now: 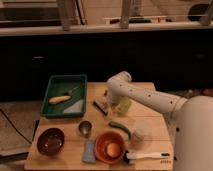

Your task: Place eraser in purple bowl

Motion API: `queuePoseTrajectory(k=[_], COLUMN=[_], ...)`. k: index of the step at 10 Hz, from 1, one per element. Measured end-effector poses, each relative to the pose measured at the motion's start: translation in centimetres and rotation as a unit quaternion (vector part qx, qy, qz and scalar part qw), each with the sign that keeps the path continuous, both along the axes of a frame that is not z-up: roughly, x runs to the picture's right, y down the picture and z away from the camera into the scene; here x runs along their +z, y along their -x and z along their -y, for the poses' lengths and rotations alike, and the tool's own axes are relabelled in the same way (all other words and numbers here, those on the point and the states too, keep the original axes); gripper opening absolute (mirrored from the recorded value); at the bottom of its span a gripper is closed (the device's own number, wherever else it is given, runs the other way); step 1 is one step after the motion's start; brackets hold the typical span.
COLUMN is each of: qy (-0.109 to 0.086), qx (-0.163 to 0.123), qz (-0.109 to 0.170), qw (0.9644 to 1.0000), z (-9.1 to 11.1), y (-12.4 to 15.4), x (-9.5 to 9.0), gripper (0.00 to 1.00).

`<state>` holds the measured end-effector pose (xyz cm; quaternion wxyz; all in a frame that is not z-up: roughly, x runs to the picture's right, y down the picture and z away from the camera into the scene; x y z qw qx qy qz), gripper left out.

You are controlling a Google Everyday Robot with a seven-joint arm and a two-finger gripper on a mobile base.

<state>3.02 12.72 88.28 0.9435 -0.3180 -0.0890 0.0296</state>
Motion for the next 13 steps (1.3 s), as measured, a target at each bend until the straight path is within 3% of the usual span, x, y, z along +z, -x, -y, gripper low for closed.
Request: queuePoseTrajectory(k=[6,11,13], qy=[0.016,0.019,0.018], qx=[0.048,0.052,0.048], qz=[-0.026,-0.026,-0.023], qw=[0.9984,0.9981,0.9984], z=[0.2,0.5,0.4], y=[1.1,2.6,3.2], x=[1.5,2.5,2.8], gripper=[0.8,0.8,0.71])
